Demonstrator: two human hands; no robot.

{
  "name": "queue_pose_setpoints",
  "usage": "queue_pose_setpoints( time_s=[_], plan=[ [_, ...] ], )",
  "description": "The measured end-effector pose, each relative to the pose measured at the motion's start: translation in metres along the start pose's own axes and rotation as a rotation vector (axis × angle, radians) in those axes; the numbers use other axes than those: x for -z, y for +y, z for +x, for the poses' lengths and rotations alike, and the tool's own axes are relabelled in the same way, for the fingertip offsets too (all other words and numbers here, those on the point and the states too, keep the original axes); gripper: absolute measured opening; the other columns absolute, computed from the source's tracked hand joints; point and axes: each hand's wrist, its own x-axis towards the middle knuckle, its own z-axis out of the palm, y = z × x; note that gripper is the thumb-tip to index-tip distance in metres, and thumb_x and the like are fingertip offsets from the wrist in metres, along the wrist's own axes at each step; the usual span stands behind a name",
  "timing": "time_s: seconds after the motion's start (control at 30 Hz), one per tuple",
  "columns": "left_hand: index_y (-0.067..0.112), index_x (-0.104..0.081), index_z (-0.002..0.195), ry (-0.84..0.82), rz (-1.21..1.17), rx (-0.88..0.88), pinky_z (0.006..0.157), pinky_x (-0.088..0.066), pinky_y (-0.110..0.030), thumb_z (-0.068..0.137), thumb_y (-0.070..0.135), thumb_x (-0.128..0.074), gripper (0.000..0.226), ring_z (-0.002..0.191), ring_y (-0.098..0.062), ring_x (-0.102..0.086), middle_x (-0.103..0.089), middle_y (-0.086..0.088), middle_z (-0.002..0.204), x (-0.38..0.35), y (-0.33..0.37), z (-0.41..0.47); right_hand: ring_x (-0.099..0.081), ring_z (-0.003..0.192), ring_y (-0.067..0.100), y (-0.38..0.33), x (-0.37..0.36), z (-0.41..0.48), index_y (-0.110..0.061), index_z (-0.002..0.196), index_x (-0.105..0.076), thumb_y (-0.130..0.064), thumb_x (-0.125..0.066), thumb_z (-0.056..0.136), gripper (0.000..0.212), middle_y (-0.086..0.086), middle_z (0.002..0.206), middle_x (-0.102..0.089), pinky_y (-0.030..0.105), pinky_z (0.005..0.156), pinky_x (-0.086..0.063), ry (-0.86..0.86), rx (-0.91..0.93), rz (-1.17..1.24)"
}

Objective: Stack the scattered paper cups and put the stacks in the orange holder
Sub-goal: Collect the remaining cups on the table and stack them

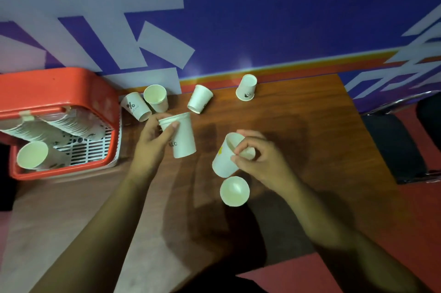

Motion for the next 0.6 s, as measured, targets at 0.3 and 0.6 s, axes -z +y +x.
queue_pose_setpoints(
  time_s=[0.3, 0.6],
  plan=[
    [0.019, -0.056, 0.117, 0.118, -0.282, 0.297, 0.077, -0.056, -0.051, 0.081, 0.045, -0.069, 0.046, 0.096, -0.036, -0.066, -0.064, -0.023, 0.12, -0.018, -0.008, -0.053, -0.049, 0.116, 0.004, 0.04, -0.023, -0.051, -0.026, 0.117, -0.061, -0.026, -0.081, 0.069, 0.052, -0.012, 0.122, -0.051, 0.022, 0.101, -0.04, -0.1, 0.183, -0.184],
    [0.018, -0.054, 0.119, 0.044, -0.217, 0.304, 0.078, -0.054, -0.049, 0.074, 0.052, -0.075, 0.06, 0.093, -0.031, -0.066, -0.067, -0.017, 0.112, -0.027, -0.02, -0.08, -0.049, 0.104, 0.021, 0.057, -0.025, -0.062, -0.019, 0.126, -0.055, -0.041, -0.08, 0.063, 0.071, -0.009, 0.122, -0.059, 0.026, 0.093, -0.039, -0.023, 0.232, -0.528]
  ],
)
